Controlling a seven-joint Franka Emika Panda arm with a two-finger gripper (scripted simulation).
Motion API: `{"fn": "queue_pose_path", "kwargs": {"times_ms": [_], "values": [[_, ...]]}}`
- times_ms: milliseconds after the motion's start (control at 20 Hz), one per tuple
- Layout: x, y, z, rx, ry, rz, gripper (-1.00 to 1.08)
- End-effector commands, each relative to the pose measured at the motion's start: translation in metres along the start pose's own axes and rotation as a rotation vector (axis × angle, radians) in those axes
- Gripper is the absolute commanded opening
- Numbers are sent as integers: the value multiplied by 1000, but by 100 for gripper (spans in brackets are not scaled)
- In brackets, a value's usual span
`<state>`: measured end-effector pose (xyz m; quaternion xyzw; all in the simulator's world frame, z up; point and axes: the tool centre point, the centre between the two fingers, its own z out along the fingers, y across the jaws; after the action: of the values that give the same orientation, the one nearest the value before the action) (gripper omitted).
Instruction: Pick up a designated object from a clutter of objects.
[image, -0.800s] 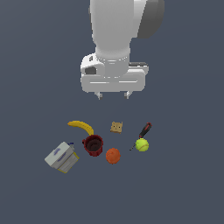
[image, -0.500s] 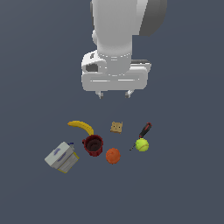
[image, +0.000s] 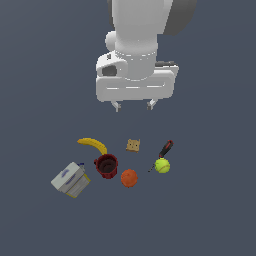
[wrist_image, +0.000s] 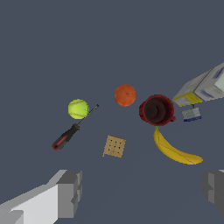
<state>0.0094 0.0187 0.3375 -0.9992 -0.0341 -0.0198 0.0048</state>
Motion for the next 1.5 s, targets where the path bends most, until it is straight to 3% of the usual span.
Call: {"fn": "queue_pose_path", "kwargs": {"times_ms": [0, 350, 750, 1450], "values": [[0, 0, 4, 0, -1, 3, 100], [1, -1, 36, -2, -5, 30, 100], [-6, -4, 105, -5, -14, 89, 100], [-52, -12, 236, -12, -32, 210, 100]]}}
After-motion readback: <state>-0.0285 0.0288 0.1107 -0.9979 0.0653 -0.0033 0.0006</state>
